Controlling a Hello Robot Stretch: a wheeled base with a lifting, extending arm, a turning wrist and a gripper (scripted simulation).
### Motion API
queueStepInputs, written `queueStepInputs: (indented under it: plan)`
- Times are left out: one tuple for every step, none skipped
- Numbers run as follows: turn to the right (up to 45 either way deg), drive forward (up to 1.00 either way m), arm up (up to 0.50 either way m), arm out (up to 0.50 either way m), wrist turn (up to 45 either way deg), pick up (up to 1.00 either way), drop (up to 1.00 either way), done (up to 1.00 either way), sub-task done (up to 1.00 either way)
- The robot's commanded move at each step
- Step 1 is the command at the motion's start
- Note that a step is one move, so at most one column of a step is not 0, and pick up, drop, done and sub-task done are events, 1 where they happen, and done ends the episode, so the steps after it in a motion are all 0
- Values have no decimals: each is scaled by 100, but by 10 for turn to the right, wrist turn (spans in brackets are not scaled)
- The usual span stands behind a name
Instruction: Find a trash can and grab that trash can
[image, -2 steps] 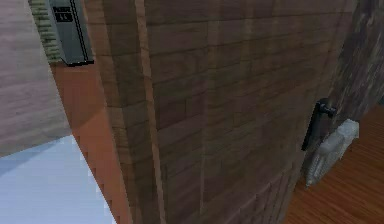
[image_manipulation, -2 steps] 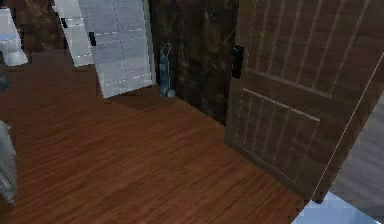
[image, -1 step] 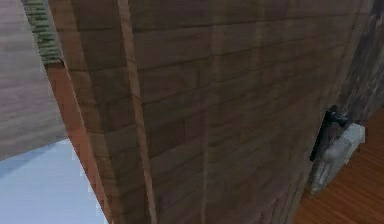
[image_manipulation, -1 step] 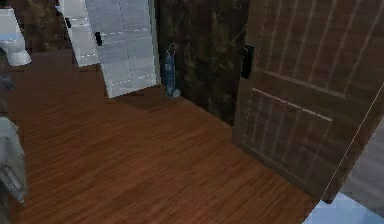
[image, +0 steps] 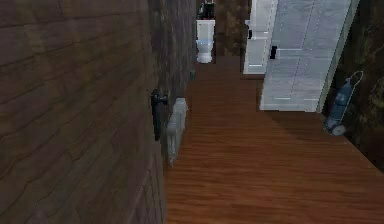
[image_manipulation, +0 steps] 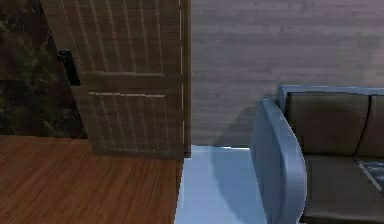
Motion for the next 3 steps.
queueStepInputs:
  plan:
    - [240,0,0,0,0,0,0,0,0]
    - [0,70,0,0,0,0,0,0,0]
    - [-150,0,0,0,0,0,0,0,0]
